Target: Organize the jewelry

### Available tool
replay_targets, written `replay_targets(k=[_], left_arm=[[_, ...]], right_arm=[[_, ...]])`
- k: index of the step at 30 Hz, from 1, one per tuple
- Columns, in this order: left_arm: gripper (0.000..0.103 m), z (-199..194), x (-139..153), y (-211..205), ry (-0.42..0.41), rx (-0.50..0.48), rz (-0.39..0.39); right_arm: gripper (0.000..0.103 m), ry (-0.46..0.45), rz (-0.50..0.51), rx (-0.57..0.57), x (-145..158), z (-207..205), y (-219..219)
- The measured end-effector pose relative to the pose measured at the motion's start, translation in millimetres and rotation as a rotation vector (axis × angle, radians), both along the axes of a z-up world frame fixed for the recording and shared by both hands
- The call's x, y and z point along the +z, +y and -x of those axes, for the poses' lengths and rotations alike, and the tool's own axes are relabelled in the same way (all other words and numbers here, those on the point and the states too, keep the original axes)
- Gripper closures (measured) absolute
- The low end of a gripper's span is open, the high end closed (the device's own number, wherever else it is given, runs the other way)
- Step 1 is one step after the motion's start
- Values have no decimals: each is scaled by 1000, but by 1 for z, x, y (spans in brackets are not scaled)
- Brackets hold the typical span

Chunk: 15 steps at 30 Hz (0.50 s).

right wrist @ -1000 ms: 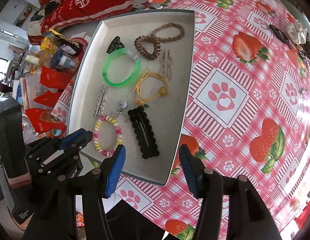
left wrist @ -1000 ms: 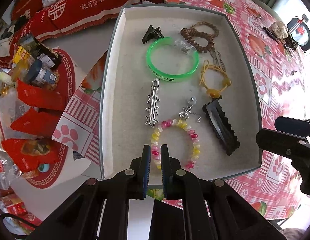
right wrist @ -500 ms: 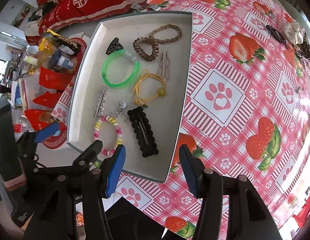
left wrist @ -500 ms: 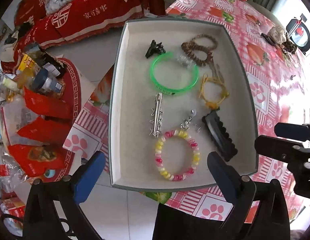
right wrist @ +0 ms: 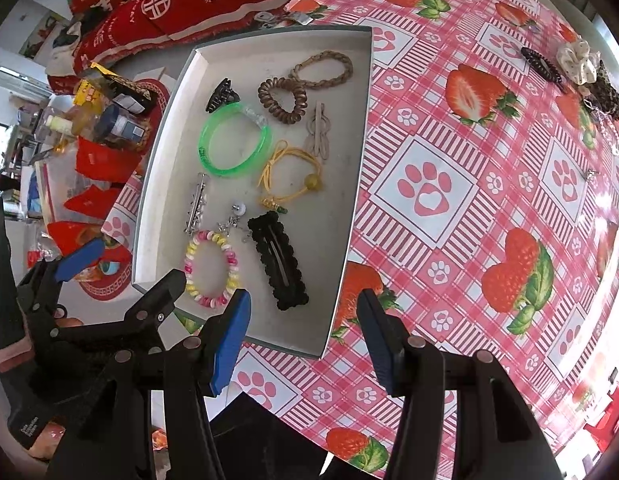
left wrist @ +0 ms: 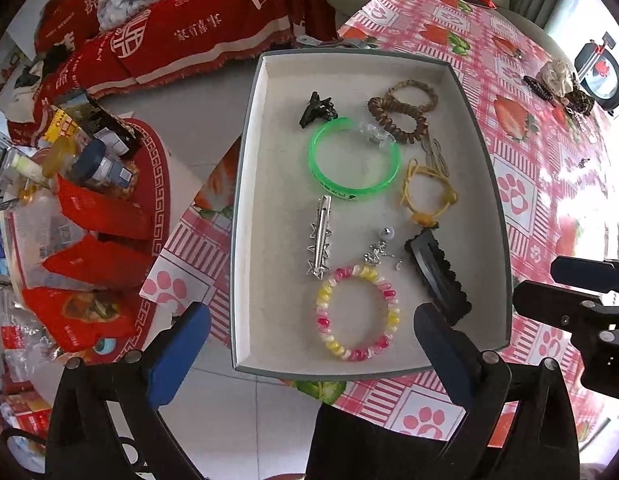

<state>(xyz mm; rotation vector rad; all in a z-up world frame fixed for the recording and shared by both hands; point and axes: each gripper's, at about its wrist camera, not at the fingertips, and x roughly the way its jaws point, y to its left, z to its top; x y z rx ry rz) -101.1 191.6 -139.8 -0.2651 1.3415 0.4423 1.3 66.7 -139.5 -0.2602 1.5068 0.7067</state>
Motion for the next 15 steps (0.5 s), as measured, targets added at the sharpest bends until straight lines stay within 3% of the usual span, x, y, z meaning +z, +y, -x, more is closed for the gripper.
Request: replay_targets(k=[8, 10, 15], left_arm=[[0, 3, 24, -10, -5, -47, -13], [0, 6, 34, -10, -22, -48, 5], [0, 10, 54, -13, -39, -58, 1]], right_arm=[[33, -23, 5, 12, 15, 4, -1], [23, -37, 1, 16, 24, 5, -1], [22, -91, 0, 34, 48, 7, 0]])
